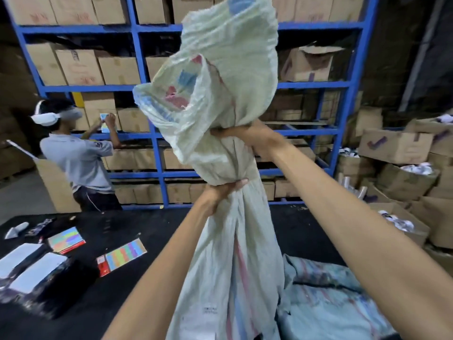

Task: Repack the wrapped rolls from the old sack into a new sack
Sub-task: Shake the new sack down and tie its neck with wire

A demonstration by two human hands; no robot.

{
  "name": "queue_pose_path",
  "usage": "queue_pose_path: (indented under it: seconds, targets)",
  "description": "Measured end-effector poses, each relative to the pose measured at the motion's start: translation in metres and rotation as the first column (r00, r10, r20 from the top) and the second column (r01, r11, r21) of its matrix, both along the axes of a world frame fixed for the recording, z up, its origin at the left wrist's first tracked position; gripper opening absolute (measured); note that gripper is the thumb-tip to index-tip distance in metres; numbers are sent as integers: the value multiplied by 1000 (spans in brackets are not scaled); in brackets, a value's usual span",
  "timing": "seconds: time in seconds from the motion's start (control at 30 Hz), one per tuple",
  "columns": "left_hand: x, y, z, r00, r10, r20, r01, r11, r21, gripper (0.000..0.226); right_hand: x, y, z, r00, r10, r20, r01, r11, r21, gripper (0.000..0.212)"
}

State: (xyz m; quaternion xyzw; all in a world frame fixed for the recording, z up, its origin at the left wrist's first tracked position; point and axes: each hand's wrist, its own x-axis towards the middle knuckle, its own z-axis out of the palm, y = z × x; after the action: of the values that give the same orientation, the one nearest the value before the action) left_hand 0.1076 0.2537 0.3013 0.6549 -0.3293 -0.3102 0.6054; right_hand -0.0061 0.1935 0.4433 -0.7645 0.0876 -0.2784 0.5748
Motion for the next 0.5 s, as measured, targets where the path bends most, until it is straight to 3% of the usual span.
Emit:
queue_pose_path:
  seconds: [0.07,0.13,0.23,0.27,0.33,0.4,0.5]
  targets:
    - [7,4,-1,999,18,-28,-20,997,-78,73,-23,-12,-10,995,39,-89,-44,998,-52,59]
    - [16,7,-2,998,24,-53,-31,991,-130,86,-40,-33,-40,968,23,-251,-42,997,-69,68]
    - [20,15,3,992,22,-123,-37,992,-119,82,-45,-54,-111,872,132,-471,-99,991,95,139]
    - [20,15,5,995,24,-96,-34,995,-95,81,-39,-53,-137,835,162,-525,-145,987,73,144]
    - [30,0,1,1000,4,13,-3,1000,-26,105,-23,-26,-169,823,204,-530,-190,978,81,115]
    - [50,-30,-16,987,13,161,-27,996,83,122,-1,12,-186,927,94,-362,-26,982,187,83]
    - [11,-3,14,905,-58,421,-43,973,225,121,30,35,-198,951,-239,-194,301,853,426,79]
